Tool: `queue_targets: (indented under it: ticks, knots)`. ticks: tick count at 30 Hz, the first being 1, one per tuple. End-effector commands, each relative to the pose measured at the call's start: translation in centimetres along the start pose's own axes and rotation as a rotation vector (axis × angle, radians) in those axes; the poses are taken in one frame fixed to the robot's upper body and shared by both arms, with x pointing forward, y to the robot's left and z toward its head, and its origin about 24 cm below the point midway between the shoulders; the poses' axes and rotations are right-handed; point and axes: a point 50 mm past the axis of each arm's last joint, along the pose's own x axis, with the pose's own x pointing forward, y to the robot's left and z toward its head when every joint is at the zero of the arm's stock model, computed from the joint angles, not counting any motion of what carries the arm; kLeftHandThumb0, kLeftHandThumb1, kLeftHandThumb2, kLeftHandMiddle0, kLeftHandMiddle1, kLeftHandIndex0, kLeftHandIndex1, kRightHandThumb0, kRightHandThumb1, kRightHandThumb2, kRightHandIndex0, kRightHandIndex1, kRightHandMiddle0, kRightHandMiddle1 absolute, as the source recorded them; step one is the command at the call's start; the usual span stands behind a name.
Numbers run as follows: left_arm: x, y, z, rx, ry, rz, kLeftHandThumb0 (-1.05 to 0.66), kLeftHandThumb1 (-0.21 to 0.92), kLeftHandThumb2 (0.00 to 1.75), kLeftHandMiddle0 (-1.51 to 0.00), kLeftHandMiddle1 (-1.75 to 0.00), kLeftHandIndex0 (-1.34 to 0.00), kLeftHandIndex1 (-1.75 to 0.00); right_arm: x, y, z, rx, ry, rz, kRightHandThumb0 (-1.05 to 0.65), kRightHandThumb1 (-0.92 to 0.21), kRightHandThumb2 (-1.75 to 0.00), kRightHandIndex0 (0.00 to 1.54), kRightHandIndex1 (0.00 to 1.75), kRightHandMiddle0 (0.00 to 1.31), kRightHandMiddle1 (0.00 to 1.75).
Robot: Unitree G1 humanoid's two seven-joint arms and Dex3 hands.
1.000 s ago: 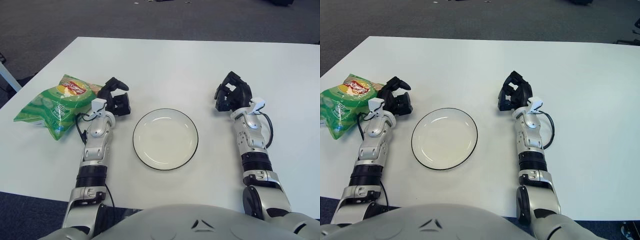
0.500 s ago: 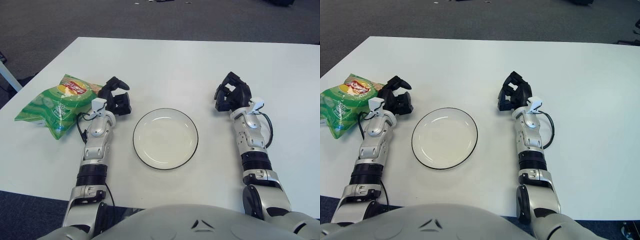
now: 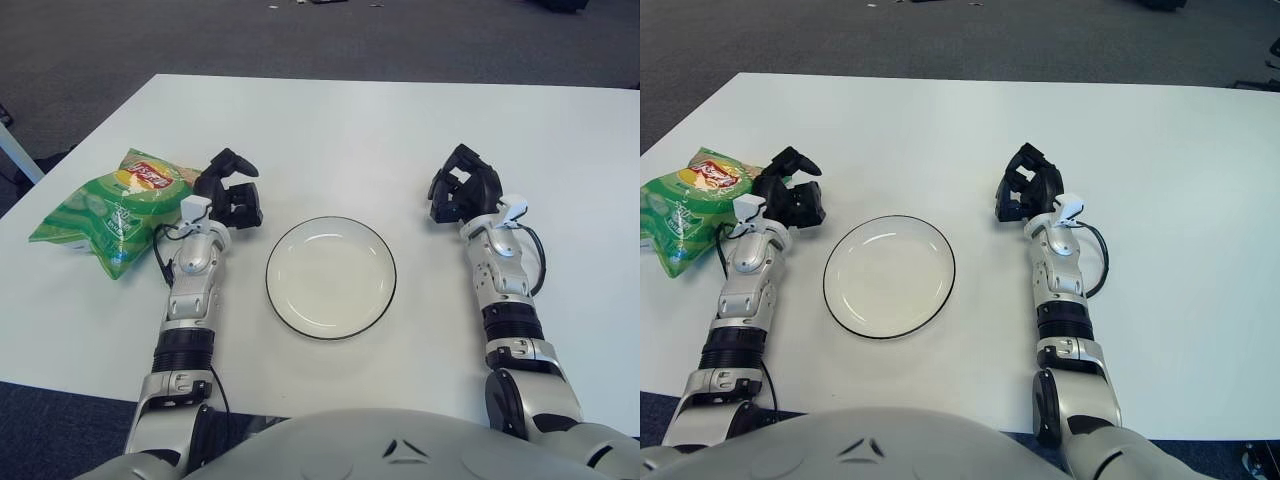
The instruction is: Put the snack into the plate.
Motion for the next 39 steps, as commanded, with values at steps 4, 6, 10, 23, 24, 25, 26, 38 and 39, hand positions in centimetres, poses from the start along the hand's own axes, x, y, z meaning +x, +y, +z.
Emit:
queue_targets:
  ticks: [4, 6, 10, 23, 24, 25, 26, 38, 39]
  knots:
    - [-1.5, -1.6, 1.2, 0.317, -0.129, -0.011, -0.49, 0.29, 1.35, -1.27, -1.75, -0.63, -1.75, -3.0, -0.3, -4.2, 0.045, 0.159, -0.05, -0.01, 0.07, -1.75, 0.91, 1.71, 0.69, 1.75]
    - [-1.6, -1.6, 1.5, 0.378, -0.161, -0.024, -0.49, 0.3, 1.34, -1.27, -1.75, -0.63, -1.75, -3.0, -0.2, -4.2, 0.044, 0.16, -0.051, -0.01, 0.07, -1.75, 0.91, 1.71, 0.69, 1.75]
    - [-1.8, -1.5, 1.8, 0.452, -0.197, -0.049, -0.49, 0.3, 1.34, -1.26, -1.75, -0.63, -1.75, -2.9, -0.2, -4.2, 0.04, 0.161, -0.052, -0.01, 0.07, -1.75, 0.9, 1.72, 0.68, 1.75]
    - [-1.7, -1.2, 3.8, 0.726, -0.412, -0.057, -0.48, 0.33, 1.31, -1.28, -1.75, -0.61, -1.75, -2.9, -0.1, -4.3, 0.047, 0.159, -0.049, -0.01, 0.07, -1.75, 0.91, 1.71, 0.69, 1.75]
    - [-1.7, -1.2, 3.9, 0.745, -0.423, -0.053, -0.48, 0.33, 1.31, -1.28, -1.75, -0.61, -1.75, -2.9, -0.1, -4.3, 0.047, 0.159, -0.049, -0.01, 0.07, -1.75, 0.91, 1.71, 0.69, 1.75]
    - [-1.7, -1.2, 3.9, 0.757, -0.431, -0.05, -0.48, 0.33, 1.3, -1.27, -1.75, -0.6, -1.75, -2.9, -0.1, -4.3, 0.047, 0.159, -0.049, -0.01, 0.07, -1.75, 0.91, 1.71, 0.69, 1.75]
    - [-1.6, -1.1, 4.1, 0.799, -0.445, -0.039, -0.48, 0.33, 1.3, -1.27, -1.75, -0.6, -1.75, -2.9, -0.1, -4.3, 0.048, 0.159, -0.048, -0.01, 0.07, -1.75, 0.91, 1.71, 0.69, 1.75]
    - [-1.0, -0.3, 5.4, 1.094, -0.498, 0.0, -0.47, 0.36, 1.26, -1.2, -1.75, -0.58, -1.75, -2.8, -0.1, -4.3, 0.049, 0.162, -0.043, -0.01, 0.07, -1.75, 0.9, 1.72, 0.68, 1.75]
    - [-1.0, -0.3, 5.4, 1.1, -0.499, -0.001, -0.47, 0.36, 1.26, -1.2, -1.75, -0.58, -1.75, -2.8, -0.1, -4.3, 0.05, 0.162, -0.043, -0.01, 0.07, -1.75, 0.9, 1.72, 0.68, 1.75]
